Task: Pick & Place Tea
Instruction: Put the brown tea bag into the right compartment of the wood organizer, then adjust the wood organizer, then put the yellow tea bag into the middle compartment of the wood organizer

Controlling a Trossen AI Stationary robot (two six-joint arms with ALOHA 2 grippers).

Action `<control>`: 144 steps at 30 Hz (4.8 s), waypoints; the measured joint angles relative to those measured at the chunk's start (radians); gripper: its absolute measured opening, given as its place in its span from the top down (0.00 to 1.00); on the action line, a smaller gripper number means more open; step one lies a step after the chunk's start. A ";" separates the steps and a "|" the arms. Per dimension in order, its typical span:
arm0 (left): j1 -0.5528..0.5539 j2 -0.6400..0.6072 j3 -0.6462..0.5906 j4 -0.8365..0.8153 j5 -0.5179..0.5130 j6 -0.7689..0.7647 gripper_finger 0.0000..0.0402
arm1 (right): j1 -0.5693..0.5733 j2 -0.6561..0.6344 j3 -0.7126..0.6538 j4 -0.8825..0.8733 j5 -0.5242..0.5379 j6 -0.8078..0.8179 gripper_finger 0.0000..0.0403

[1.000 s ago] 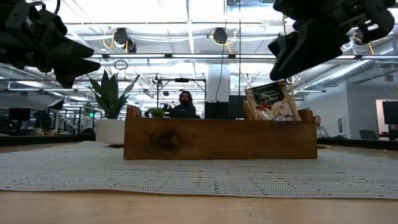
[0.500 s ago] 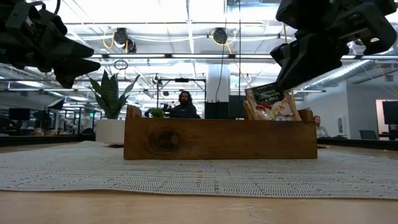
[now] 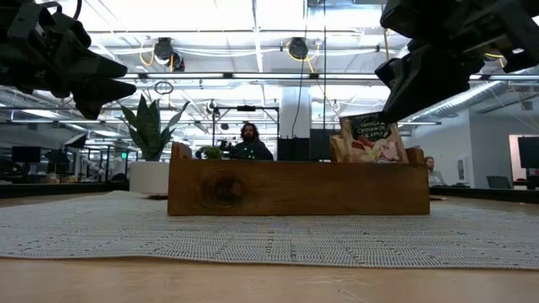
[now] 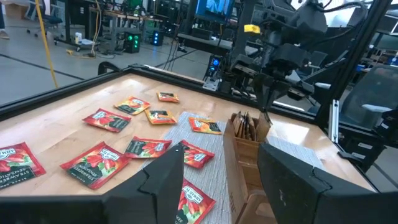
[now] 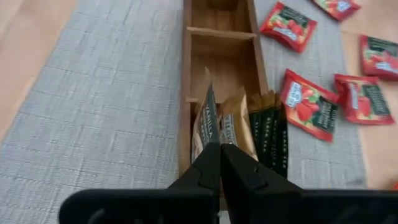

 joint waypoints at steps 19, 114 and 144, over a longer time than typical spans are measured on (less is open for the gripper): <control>0.000 0.000 0.000 0.000 0.000 0.000 0.49 | 0.030 0.000 -0.182 0.256 0.044 0.149 1.00; 0.000 0.000 0.000 -0.003 0.000 0.000 0.49 | -0.890 -0.089 -0.082 -0.297 -0.181 -0.016 0.40; 0.000 0.000 0.000 -0.003 0.000 0.000 0.49 | -0.892 0.175 -0.080 -0.456 -0.017 0.007 0.88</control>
